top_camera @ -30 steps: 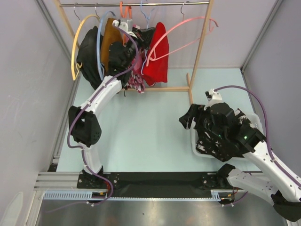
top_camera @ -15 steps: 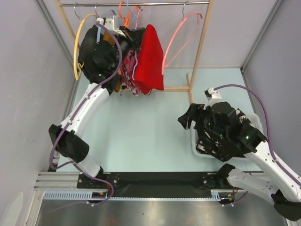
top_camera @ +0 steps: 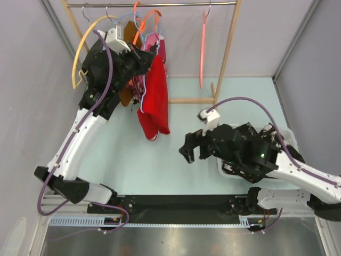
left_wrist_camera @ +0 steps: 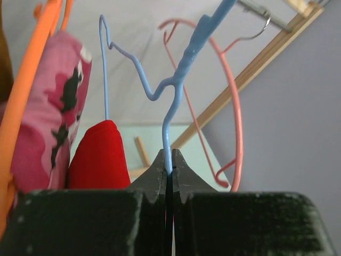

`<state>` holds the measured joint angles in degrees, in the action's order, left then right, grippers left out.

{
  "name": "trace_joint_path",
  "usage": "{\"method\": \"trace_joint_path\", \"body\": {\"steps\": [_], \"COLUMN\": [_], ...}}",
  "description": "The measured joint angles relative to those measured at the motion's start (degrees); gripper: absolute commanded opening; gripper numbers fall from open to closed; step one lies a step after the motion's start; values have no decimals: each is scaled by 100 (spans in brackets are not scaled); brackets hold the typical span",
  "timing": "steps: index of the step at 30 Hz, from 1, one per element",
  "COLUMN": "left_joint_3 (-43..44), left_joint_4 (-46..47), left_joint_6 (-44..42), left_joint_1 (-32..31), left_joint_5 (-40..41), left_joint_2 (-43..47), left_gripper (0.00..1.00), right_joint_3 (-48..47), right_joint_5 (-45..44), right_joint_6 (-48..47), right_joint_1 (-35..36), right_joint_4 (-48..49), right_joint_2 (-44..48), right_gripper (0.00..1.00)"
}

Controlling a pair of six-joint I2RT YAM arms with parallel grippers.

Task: Remove the trousers from the hanger

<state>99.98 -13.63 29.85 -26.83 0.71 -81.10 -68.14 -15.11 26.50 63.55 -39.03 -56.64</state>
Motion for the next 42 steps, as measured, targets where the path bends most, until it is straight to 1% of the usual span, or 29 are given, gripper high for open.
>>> {"method": "trace_joint_path", "body": {"steps": [4,6,7,9,12,13,15,17,20,28,30,33,35,38,41,42], "left_joint_3": [-7,-37,-61,-94,-127,-142,-164,-186,-245,-295,-297,-297,-297,-297,-297,-297], "left_joint_4": [-822,-1119,-1237,-1473,-1718,-1773,-1869,-1980,-2050,-2155,-2192,-2267,-2312,-2374,-2424,-2433], "left_joint_6": [293,431,479,557,629,640,671,682,680,708,723,741,778,826,855,866], "left_joint_1": [-293,-483,-566,-726,-903,-942,-984,-1005,-1019,-1093,-1113,-1143,-1154,-1178,-1200,-1204], "left_joint_5": [439,673,776,979,1281,1362,1499,1615,1709,1718,1720,1716,1711,1703,1685,1683], "left_joint_2": [214,332,400,525,684,726,778,813,837,942,1001,1080,1117,1141,1141,1141], "left_gripper": [0,0,0,0,0,0,0,0,0,0,0,0,0,0,0,0], "right_joint_3": [-332,-367,-376,-378,-378,-380,-382,-420,-520,-636,-636,-625,-518,-269,-136,-125], "right_joint_5": [-813,-1110,-1266,-1460,-1613,-1628,-1657,-1679,-1816,-2208,-2361,-2590,-2787,-3038,-3202,-3257], "right_joint_6": [-402,-597,-728,-933,-1235,-1333,-1482,-1631,-1829,-2509,-2706,-3064,-3416,-4002,-4470,-4603], "right_joint_1": [911,1139,1222,1276,1290,1290,1298,1303,1316,1344,1386,1451,1526,1626,1698,1718], "right_joint_4": [400,730,968,1325,1840,1998,2251,2472,2682,3215,3421,3805,4299,5152,5853,6035], "right_joint_2": [-612,-876,-1043,-1300,-1604,-1674,-1759,-1827,-1882,-1967,-2037,-2155,-2229,-2369,-2562,-2629], "right_gripper": [100,99,96,92,85,81,79,73,68,63,63,66,68,66,55,44]}}
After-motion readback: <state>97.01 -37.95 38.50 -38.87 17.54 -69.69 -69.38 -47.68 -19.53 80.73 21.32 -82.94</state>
